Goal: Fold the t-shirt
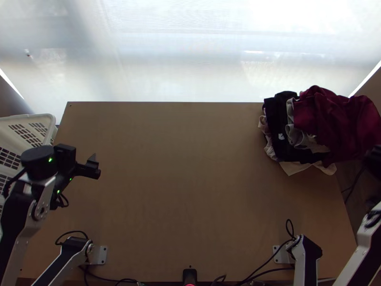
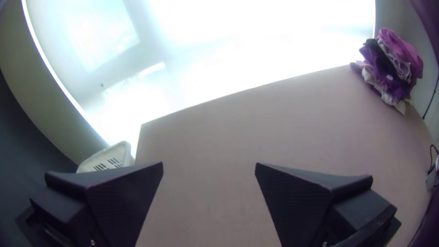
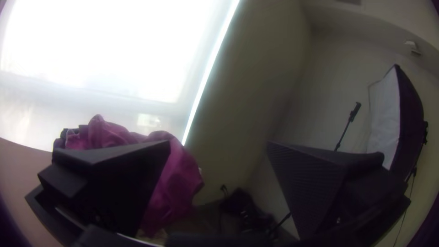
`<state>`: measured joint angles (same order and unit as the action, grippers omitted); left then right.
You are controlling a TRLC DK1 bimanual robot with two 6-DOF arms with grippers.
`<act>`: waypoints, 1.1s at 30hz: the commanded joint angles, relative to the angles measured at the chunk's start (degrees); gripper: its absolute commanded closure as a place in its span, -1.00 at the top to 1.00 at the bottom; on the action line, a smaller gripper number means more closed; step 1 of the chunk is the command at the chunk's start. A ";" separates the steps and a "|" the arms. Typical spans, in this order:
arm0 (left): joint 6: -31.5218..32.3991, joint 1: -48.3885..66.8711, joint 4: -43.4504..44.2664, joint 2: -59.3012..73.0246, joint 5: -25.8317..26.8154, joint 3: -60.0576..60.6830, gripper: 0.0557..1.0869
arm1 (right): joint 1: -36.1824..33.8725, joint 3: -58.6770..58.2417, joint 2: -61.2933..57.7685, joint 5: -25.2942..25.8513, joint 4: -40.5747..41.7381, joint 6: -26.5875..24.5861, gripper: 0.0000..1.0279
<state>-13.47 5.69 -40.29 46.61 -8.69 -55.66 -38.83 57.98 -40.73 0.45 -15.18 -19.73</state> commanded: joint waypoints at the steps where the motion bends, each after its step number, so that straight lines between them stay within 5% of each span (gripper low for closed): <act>1: 0.64 0.46 13.40 -17.34 -0.89 10.75 0.90 | 4.11 -14.03 22.10 -1.94 3.31 -3.57 0.91; 5: -3.49 0.46 27.11 -29.12 -0.54 22.17 0.90 | 14.75 -22.82 30.54 -1.59 4.81 -1.63 0.91; 15: -3.22 0.63 41.70 -46.61 7.55 41.95 0.90 | 17.65 -49.80 41.17 0.87 20.28 -2.77 0.91; 19: -3.05 1.07 46.36 -46.79 7.63 50.39 0.91 | 21.87 -52.53 40.91 0.96 17.64 4.35 0.91; 24: 1.08 2.57 39.68 -46.61 9.04 51.26 0.90 | 38.13 -52.53 40.91 2.19 10.52 5.14 0.91; 33: -0.41 1.25 31.50 -46.70 9.04 51.26 0.90 | 37.60 -52.53 40.91 2.10 1.91 -0.66 0.91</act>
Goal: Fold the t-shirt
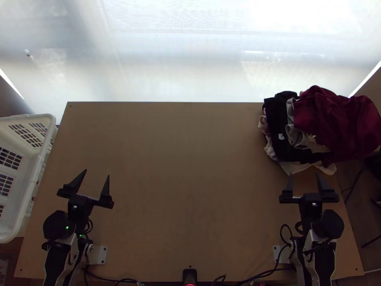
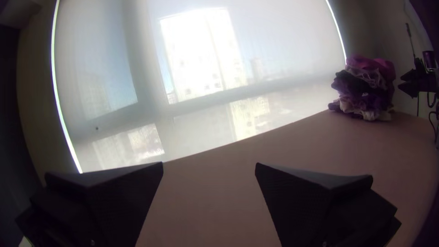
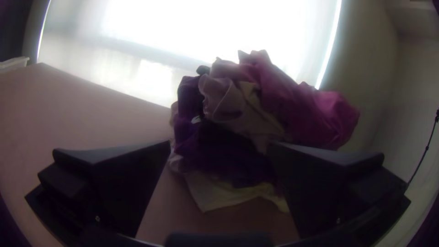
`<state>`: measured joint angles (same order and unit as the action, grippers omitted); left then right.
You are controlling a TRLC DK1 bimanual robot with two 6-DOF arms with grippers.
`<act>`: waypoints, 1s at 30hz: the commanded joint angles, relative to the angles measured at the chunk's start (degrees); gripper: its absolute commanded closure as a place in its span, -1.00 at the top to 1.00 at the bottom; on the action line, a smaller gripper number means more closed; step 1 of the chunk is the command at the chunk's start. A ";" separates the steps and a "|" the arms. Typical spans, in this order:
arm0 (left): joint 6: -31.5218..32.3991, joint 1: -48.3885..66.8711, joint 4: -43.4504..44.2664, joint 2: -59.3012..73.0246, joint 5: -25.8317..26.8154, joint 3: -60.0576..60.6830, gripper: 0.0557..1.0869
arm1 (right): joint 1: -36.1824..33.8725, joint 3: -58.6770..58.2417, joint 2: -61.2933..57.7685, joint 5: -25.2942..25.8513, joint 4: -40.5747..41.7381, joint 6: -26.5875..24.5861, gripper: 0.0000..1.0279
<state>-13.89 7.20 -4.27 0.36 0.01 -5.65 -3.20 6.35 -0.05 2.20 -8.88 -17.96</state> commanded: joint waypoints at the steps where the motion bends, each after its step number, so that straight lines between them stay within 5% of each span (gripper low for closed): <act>1: -0.17 -0.17 -5.57 -0.45 0.34 1.26 0.90 | 1.62 -0.90 0.23 0.35 -4.47 -2.61 0.91; 30: -1.58 -1.58 -8.21 -0.45 0.34 1.26 0.91 | 0.13 -0.90 0.14 0.26 -4.30 -3.49 0.91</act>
